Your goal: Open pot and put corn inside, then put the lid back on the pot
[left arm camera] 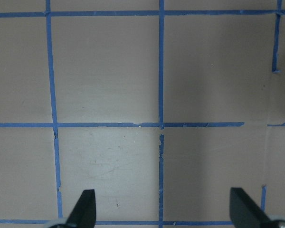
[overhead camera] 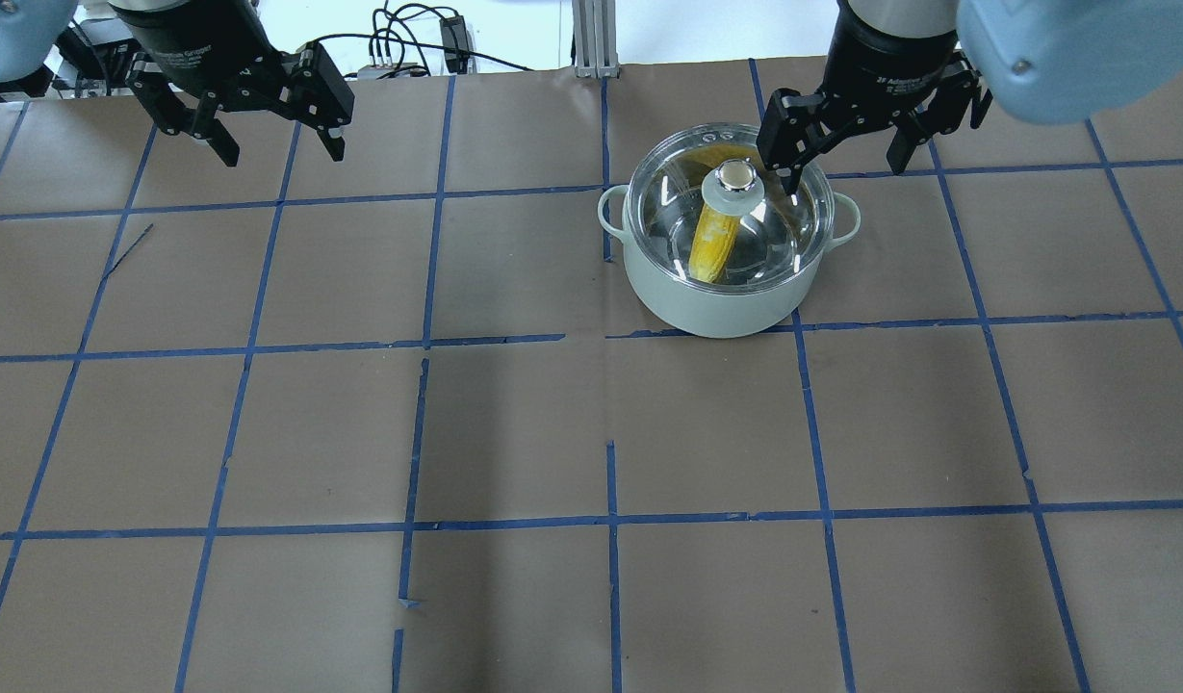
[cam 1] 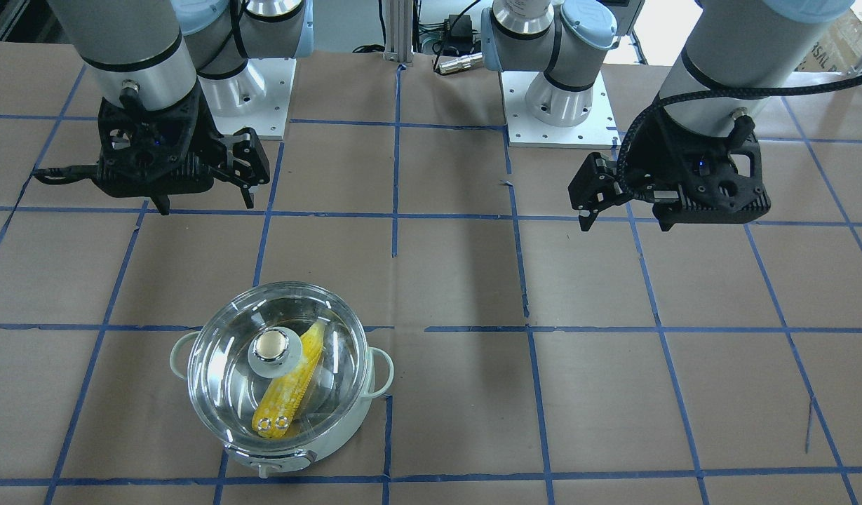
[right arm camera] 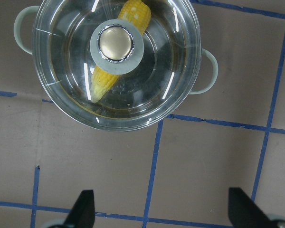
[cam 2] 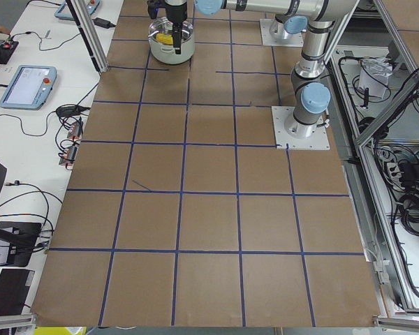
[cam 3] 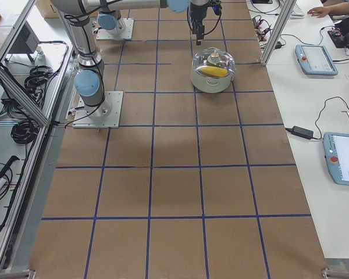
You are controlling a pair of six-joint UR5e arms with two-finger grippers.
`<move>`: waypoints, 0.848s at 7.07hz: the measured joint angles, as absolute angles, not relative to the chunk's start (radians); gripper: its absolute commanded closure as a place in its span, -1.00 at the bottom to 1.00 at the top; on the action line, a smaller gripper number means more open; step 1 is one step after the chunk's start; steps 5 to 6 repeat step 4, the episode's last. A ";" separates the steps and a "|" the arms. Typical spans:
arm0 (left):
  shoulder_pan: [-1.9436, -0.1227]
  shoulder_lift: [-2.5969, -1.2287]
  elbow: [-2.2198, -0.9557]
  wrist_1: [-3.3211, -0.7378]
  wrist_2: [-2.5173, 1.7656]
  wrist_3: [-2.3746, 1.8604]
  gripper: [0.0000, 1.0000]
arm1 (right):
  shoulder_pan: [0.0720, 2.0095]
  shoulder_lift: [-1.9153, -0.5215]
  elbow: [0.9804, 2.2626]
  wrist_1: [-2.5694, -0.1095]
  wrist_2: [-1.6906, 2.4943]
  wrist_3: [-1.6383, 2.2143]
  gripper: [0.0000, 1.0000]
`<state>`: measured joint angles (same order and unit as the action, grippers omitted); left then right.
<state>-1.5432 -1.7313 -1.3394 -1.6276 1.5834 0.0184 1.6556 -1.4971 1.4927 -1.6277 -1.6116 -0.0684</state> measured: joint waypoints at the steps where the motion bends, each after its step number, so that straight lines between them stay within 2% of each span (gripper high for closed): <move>1: -1.543 -1.732 -1.340 -1.628 1.584 0.018 -1.00 | 1.658 -1.516 1.517 -1.664 -1.606 -0.067 -0.99; 6: -1.543 -1.732 -1.340 -1.628 1.583 0.019 -1.00 | 1.660 -1.532 1.533 -1.704 -1.603 -0.068 -0.98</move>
